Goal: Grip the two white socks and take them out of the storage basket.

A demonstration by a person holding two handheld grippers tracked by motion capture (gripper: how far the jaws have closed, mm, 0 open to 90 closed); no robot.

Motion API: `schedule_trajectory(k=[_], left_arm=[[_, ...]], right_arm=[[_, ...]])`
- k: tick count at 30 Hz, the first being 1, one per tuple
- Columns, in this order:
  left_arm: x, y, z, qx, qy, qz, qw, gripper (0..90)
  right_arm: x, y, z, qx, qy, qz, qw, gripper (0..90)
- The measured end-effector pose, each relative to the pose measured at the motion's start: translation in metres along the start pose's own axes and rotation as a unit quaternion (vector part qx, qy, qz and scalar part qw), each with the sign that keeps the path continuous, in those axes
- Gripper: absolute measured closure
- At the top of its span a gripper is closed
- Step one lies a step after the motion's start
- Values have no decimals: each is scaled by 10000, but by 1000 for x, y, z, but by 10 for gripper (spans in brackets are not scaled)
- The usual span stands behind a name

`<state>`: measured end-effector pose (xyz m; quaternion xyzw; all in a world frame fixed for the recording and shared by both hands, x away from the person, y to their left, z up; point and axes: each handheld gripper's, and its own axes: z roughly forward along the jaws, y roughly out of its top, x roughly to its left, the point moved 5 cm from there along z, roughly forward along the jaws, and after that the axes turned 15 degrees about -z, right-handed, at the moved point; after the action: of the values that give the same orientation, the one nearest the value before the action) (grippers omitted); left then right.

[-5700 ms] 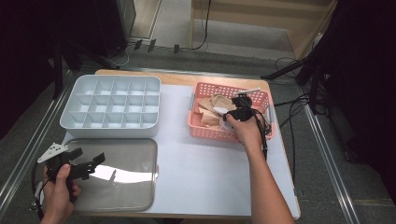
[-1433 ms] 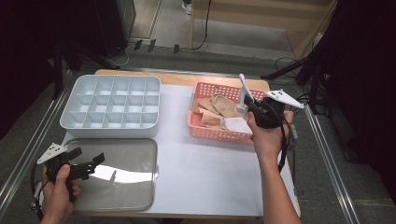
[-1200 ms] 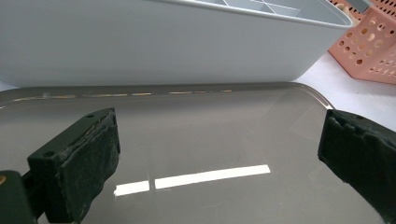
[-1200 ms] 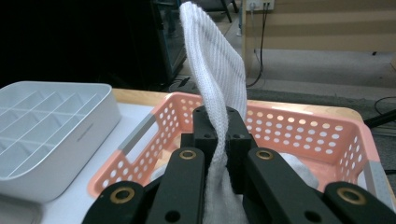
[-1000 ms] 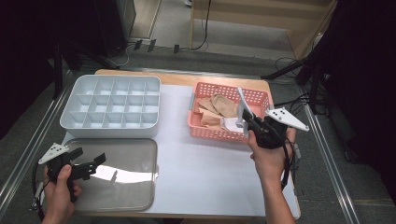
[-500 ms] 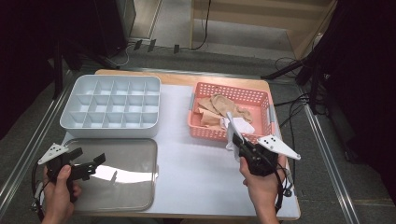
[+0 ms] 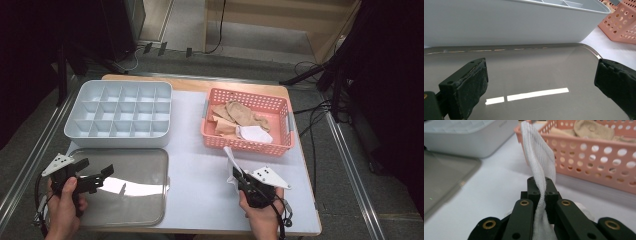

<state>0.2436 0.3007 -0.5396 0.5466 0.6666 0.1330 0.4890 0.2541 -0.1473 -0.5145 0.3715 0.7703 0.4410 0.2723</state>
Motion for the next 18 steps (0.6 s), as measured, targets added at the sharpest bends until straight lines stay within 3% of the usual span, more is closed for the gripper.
schedule_trajectory(k=[2, 5, 10, 13, 18], left_arm=[[0, 0, 0, -12, -1, -15, 10000, 0], [1, 0, 0, -24, 0, -19, 10000, 0], [0, 0, 0, -2, -10, -7, 10000, 0], [1, 1, 0, -33, 0, -28, 10000, 0], [0, 0, 0, -26, -8, -34, 10000, 0]], right_arm=[[1, -7, 5, 121, -88, -54, 9999, 873], [6, -12, 9, 214, 51, -76, 9997, 839], [14, -13, 12, 250, 411, 4, 9988, 529], [16, -10, 9, 211, 616, 97, 9978, 439], [9, -1, -3, 49, 559, 213, 9982, 367]])
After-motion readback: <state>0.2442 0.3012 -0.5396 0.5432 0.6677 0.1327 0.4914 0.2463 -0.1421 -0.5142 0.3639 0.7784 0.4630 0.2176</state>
